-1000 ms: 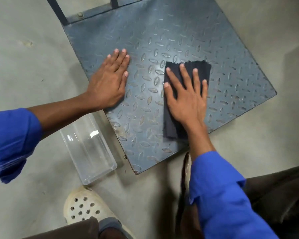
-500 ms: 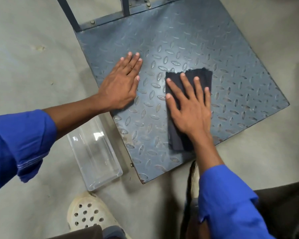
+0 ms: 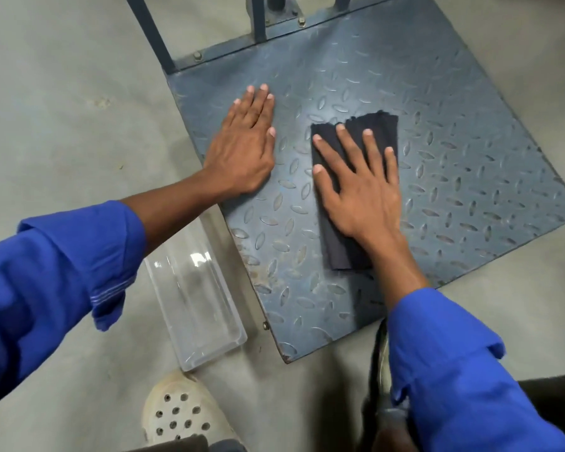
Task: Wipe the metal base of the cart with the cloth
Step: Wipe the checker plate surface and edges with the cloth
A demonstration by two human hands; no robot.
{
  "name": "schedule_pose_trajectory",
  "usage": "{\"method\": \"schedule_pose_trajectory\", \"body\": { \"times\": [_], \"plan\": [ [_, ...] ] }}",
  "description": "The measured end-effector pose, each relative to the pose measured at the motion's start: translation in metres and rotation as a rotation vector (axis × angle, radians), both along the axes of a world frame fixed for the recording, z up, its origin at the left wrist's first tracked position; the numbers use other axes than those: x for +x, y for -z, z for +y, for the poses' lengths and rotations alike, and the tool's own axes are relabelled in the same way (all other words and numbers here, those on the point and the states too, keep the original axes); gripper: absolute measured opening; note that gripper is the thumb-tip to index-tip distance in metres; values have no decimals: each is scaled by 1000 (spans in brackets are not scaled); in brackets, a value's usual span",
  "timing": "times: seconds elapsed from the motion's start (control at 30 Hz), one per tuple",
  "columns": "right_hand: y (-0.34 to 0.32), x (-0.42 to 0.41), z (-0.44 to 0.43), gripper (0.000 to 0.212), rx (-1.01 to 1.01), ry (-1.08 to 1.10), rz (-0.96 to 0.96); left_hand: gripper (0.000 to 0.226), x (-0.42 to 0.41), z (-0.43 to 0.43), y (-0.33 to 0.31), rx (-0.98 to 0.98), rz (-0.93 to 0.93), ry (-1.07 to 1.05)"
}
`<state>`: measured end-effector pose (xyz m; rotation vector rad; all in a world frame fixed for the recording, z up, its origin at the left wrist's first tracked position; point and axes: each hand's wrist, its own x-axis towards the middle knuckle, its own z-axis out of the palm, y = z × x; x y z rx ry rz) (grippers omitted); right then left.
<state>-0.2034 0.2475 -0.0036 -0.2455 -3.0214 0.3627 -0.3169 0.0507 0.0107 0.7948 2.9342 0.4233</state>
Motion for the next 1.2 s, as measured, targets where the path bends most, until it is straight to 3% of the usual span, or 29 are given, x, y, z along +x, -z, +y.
{"method": "schedule_pose_trajectory", "body": {
  "times": [0.17, 0.27, 0.47, 0.63, 0.77, 0.87, 1.0, 1.13, 1.2],
  "plan": [
    [-9, -74, 41, 56, -36, 84, -65, 64, -10, 2, 1, 15, -19, -50],
    [-8, -104, 10, 57, -37, 25, -69, 63, -18, -1, 2, 33, -15, -66],
    [-1, -19, -36, 52, 43, -258, 39, 63, -48, -18, -4, 27, -23, -1],
    [-6, -61, 25, 54, 44, -111, -32, 64, -47, -18, -6, 10, -24, 8],
    [-8, -112, -1, 56, 2, -32, -60, 64, -47, -17, -3, 18, 13, -5],
    [-8, -88, -40, 56, 23, -140, -4, 63, -47, -16, -4, 11, 22, 12],
    [-5, -51, -2, 54, 30, -102, 0, 62, -45, -14, -5, -4, 13, -1],
    [-12, -113, 23, 55, -11, 70, -63, 63, -44, -10, -6, 4, 17, -13],
    [-14, -140, -5, 56, -24, 36, -80, 62, -44, -9, -5, 13, 27, -25]
  ]
}}
